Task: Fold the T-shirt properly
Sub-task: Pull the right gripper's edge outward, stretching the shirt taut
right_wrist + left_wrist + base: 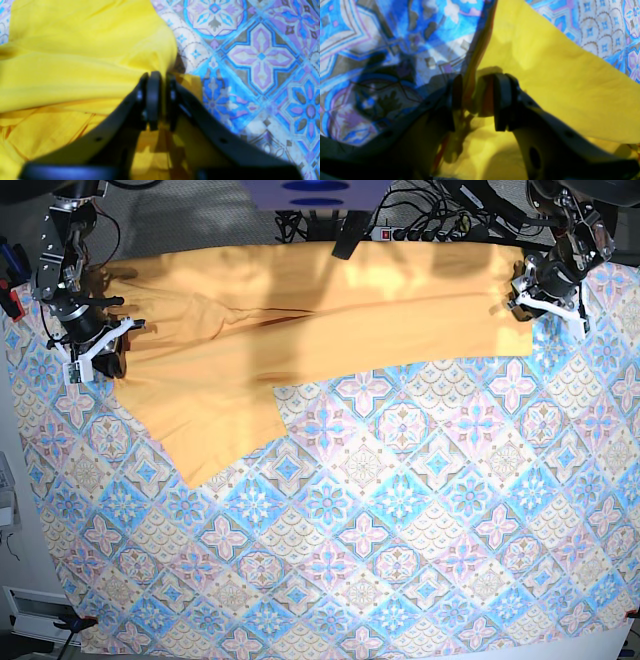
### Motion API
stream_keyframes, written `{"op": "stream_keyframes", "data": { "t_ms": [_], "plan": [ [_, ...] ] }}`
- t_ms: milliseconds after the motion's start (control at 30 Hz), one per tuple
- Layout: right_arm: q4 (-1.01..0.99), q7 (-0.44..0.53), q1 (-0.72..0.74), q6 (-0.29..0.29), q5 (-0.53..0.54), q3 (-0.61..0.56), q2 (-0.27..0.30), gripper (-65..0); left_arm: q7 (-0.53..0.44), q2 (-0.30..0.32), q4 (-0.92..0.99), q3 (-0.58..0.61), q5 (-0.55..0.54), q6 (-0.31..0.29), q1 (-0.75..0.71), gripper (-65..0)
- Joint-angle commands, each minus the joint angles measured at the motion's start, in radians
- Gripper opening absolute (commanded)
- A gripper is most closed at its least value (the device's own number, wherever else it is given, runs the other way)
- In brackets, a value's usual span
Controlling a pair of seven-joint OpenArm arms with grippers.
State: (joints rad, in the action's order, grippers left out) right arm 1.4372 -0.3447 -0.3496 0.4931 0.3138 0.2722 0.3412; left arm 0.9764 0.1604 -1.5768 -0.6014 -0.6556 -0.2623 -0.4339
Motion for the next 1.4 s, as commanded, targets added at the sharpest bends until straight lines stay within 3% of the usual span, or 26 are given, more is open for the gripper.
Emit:
{"op": "stream_keyframes", "data": {
  "t_ms": [0,133,400,667,833,967,1367],
  "plan": [
    [0.009,0.023,0.002,-0.004,0.008,0.011,0.019,-55.0,-0.014,0.011,-0.017,-0.007,-0.013,-0.002,0.004,-44.0],
    [-0.039,0.023,0.008,-0.006,0.008,0.016,0.019,-50.7,-0.014,0.012,-0.017,-0.007,-0.013,-0.002,0.005,-44.0],
    [0.01,0.034,0.025,-0.006,0.011,0.016,0.017,-48.9,-0.014,0.011,-0.017,-0.004,-0.013,-0.002,0.007,-44.0],
    [0.063,0.023,0.145,-0.006,0.008,0.003,-0.037,-48.8,-0.014,0.009,-0.017,-0.002,-0.013,-0.005,0.007,-44.0],
    [-0.052,-0.026,0.289,-0.004,0.006,-0.11,-0.038,-48.5,-0.014,0.009,-0.017,-0.002,-0.013,-0.005,0.007,-44.0],
    [-0.155,-0.027,0.38,-0.004,0.006,-0.161,-0.038,-44.1,-0.014,0.009,-0.017,-0.002,-0.013,-0.005,0.007,-44.0],
    [-0.525,-0.023,0.599,-0.003,0.005,-0.193,-0.037,-40.5,-0.014,0.008,-0.017,-0.002,-0.013,-0.005,0.007,-44.1]
  ]
}}
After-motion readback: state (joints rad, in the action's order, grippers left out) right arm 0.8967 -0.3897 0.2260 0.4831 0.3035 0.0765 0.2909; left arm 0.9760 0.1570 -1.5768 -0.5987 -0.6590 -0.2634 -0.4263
